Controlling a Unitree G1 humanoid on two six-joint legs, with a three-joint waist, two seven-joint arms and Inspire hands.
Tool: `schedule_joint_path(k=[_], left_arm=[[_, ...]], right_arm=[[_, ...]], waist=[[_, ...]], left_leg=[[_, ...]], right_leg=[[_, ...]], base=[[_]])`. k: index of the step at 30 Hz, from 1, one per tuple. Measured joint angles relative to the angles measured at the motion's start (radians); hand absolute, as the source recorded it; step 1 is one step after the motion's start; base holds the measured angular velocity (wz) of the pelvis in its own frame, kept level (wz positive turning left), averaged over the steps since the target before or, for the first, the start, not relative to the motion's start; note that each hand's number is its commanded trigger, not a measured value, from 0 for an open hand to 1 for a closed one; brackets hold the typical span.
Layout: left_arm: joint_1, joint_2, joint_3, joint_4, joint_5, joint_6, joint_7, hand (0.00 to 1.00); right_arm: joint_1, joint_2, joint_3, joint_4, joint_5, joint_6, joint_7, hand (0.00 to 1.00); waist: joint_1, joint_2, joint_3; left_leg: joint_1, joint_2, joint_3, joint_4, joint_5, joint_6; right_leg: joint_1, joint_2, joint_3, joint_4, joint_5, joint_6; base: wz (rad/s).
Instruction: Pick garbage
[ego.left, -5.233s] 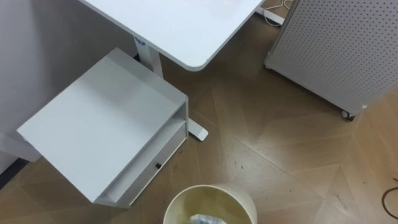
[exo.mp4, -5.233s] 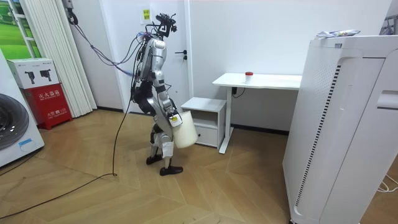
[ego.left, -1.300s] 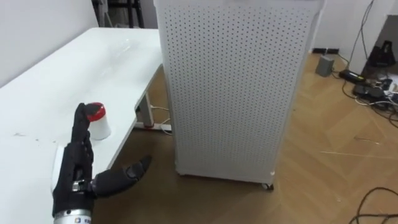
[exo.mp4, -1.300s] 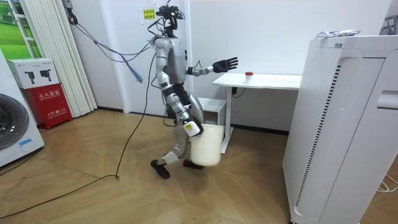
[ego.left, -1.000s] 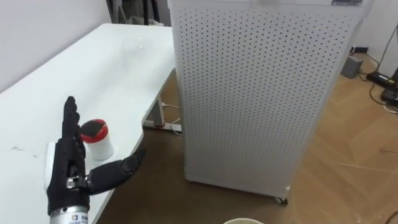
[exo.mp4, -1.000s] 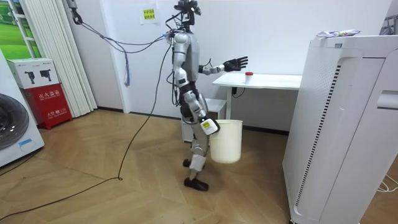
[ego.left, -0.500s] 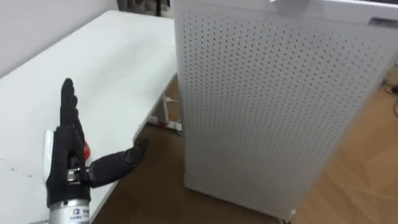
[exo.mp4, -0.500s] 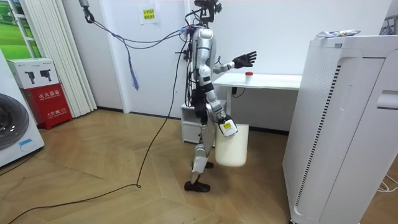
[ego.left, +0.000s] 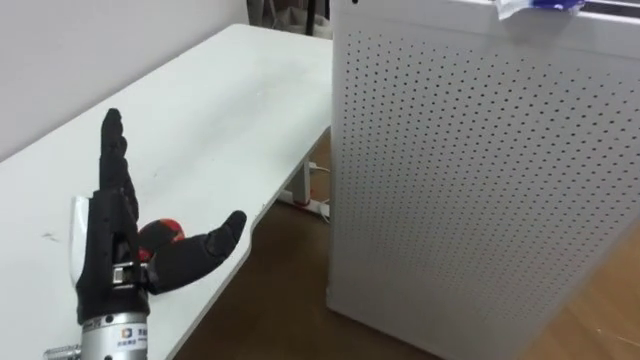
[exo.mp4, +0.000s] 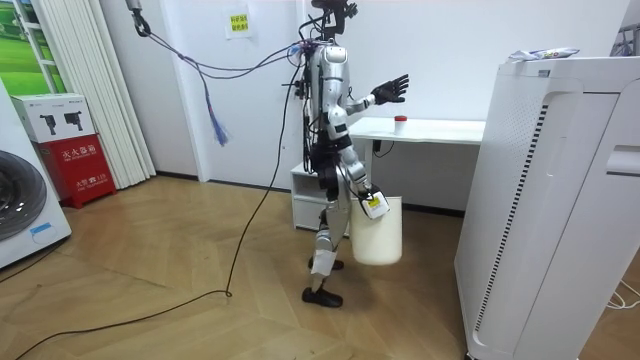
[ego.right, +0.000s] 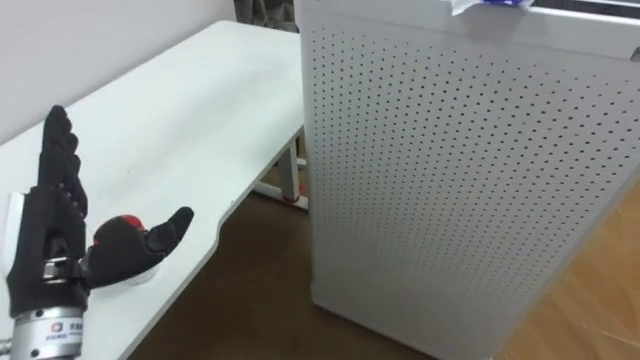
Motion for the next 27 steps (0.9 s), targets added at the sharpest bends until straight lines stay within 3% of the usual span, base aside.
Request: schedule_joint_path(k=[17, 22, 27], left_arm=[[0.060, 0.000, 0.010, -0.010, 0.012, -0.003, -0.019, 0.00], [0.109, 0.000, 0.013, 0.002, 0.018, -0.003, -0.024, 0.00], [0.110, -0.001, 0.024, 0.059, 0.018, -0.003, -0.022, 0.00]], right_arm=[[-0.009, 0.002, 0.009, 0.026, -0.015, 0.000, 0.016, 1.00], [-0.004, 0.002, 0.009, 0.023, -0.015, 0.001, 0.029, 1.00], [-0.004, 0.003, 0.009, 0.015, -0.015, 0.001, 0.035, 1.00]], waist=[[0.012, -0.024, -0.0027], [0.010, -0.028, -0.0031], [0.011, -0.032, -0.0042]], left_leg=[[0.000, 0.001, 0.006, 0.004, 0.000, 0.000], [-0.001, 0.002, 0.011, 0.000, 0.000, 0.000], [-0.002, 0.002, 0.014, -0.002, 0.000, 0.000]], right_leg=[[0.006, 0.000, -0.008, 0.001, -0.005, 0.001], [0.006, 0.001, -0.006, 0.001, -0.005, 0.001], [0.007, 0.001, -0.006, 0.001, -0.005, 0.001]], base=[[0.02], [0.00], [0.00]])
